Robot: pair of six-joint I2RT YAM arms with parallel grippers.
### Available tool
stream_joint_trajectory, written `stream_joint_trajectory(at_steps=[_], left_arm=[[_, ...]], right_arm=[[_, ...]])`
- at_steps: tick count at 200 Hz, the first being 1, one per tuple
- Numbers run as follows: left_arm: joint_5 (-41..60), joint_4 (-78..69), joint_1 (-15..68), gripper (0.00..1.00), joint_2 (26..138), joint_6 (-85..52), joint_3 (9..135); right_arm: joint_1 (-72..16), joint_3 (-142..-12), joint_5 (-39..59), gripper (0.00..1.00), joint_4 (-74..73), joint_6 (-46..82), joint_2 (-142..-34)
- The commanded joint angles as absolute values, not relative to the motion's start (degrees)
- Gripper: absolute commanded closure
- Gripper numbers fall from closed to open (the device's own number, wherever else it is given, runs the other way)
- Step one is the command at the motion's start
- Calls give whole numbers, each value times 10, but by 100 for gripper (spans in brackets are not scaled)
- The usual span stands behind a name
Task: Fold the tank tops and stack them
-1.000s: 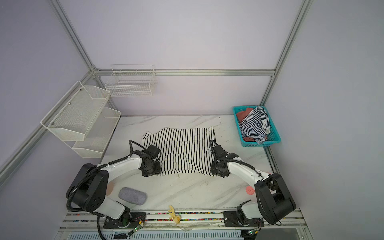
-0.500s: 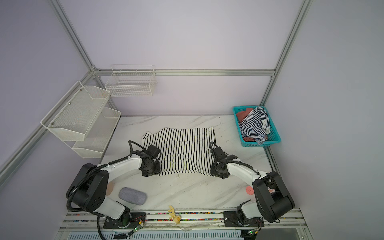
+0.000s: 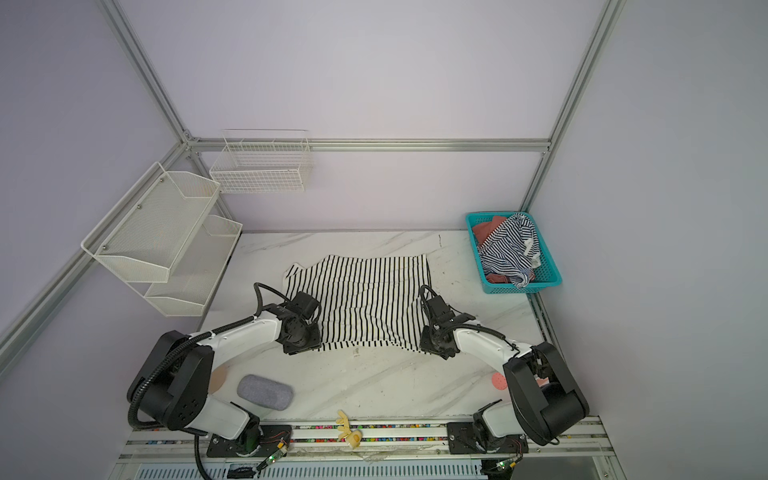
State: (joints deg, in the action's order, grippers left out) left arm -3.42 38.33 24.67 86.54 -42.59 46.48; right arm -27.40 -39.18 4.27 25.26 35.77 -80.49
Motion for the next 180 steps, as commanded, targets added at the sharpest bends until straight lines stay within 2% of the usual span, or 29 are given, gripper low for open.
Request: stream_joint_trajectory(at_steps=[1, 44, 80, 180], left_arm=[[-21, 407, 246, 44, 841, -434, 437], [-19, 439, 246, 40, 770, -439, 441], [-21, 448, 246, 39, 754, -442, 455], [-44, 410, 244, 41, 851, -437, 482]], right_arm=[[-278, -382, 58, 61, 270, 372, -790], [-284, -383, 36, 59, 336, 384, -716], [-289, -383, 31, 58, 357, 399, -679], [-314, -378, 44, 62, 301, 407, -743]])
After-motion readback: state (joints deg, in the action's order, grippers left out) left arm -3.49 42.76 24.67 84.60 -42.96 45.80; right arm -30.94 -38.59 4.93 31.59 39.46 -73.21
